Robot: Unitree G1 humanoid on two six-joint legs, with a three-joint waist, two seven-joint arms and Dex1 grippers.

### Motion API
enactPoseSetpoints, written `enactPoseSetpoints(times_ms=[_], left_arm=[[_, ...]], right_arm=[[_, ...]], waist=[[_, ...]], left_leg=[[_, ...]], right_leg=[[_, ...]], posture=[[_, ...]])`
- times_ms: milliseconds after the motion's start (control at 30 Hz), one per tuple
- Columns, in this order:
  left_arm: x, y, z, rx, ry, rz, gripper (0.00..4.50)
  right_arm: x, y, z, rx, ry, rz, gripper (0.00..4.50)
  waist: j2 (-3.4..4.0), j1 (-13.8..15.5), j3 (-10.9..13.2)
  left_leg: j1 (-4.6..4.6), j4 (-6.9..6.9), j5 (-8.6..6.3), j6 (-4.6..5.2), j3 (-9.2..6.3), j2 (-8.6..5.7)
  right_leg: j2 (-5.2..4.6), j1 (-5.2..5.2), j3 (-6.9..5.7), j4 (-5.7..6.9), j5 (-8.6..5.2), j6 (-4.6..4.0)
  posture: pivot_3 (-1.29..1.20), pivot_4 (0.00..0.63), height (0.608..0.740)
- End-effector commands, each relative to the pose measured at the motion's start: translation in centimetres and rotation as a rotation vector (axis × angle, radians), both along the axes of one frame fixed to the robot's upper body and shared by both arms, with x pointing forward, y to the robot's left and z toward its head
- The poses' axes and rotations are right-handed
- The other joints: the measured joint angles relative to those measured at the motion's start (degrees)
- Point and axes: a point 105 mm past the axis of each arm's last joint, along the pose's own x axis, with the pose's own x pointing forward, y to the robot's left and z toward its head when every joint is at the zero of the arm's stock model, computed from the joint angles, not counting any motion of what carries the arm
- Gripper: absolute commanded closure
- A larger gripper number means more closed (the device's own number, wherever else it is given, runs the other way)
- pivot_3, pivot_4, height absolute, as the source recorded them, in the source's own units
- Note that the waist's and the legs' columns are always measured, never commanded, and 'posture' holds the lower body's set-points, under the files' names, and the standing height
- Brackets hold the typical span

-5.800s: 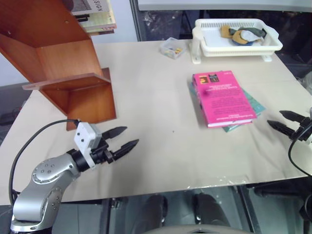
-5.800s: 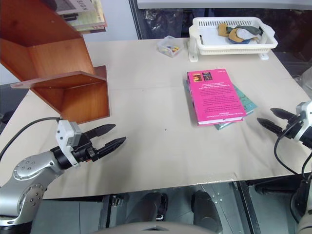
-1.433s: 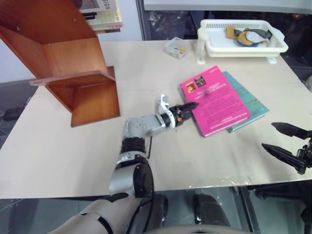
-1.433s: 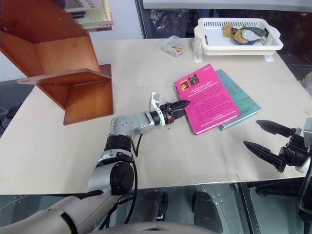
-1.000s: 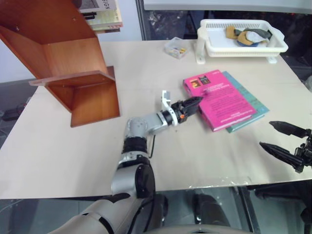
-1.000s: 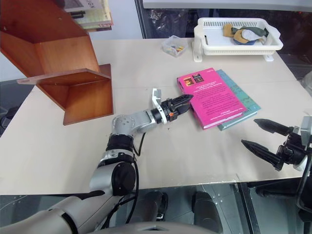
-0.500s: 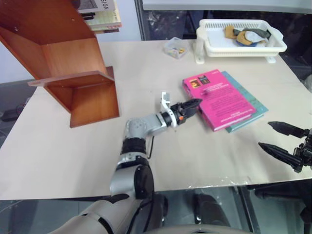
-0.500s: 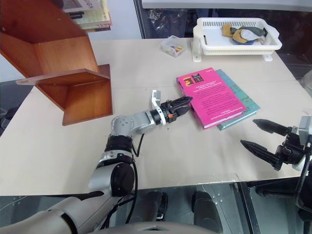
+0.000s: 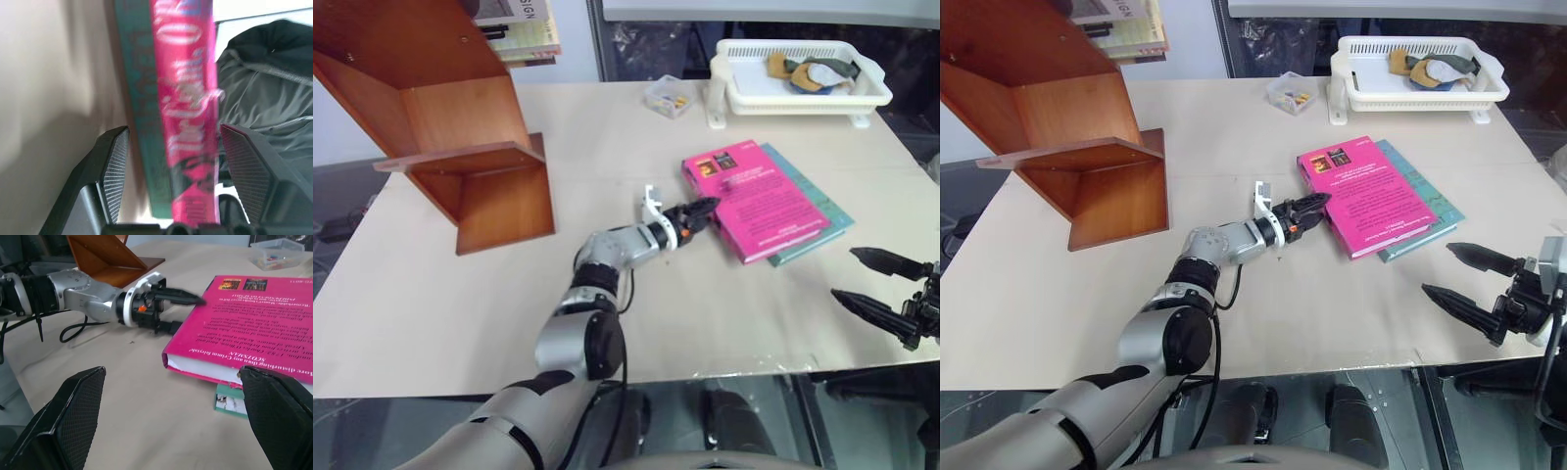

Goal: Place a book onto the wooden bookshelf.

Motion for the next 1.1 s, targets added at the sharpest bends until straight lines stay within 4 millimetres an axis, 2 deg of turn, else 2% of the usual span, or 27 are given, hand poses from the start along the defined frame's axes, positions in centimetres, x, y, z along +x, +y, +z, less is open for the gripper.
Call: enactPoseSetpoints(times_ms=[33, 200, 433, 1100], left_arm=[[-0.3, -1.4, 0.3, -0.068, 0.009, -0.020, 1.27], [-0.9, -3.2, -0.6, -0.058, 0.040, -0.050, 1.27], [-1.4, -4.6, -0.6, -0.080, 0.054, -0.069, 1.27], [0.8, -3.0, -0.5, -0.067, 0.078, 0.094, 1.27]], right_arm=[[-0.3, 0.0, 1.2, -0.017, -0.052, 0.001, 0.00], [-0.4, -0.2, 1.3, -0.024, -0.052, -0.006, 0.00], [-0.8, -0.4, 1.4, -0.035, -0.048, -0.015, 0.00], [-0.8, -0.4, 1.4, -0.049, -0.047, -0.020, 0.00]], waist=[[0.00, 0.03, 0.00], [-0.01, 0.11, 0.00], [0.01, 0.10, -0.02], [0.01, -0.05, -0.06]], left_leg=[[0.00, 0.00, 0.00, 0.00, 0.00, 0.00], [0.00, 0.00, 0.00, 0.01, -0.01, -0.02], [0.00, 0.01, -0.06, 0.12, -0.02, -0.04], [0.04, 0.02, -0.10, 0.17, -0.01, -0.02]], right_leg=[[0.00, 0.00, 0.00, 0.00, 0.00, 0.00], [-0.01, 0.01, -0.02, 0.00, 0.00, 0.01], [-0.01, 0.02, -0.03, 0.00, 0.01, 0.02], [0.02, 0.03, -0.01, 0.02, 0.02, 0.04]], posture=[[0.00, 0.150, 0.740], [0.00, 0.150, 0.740], [0.00, 0.150, 0.740], [0.00, 0.150, 0.740]])
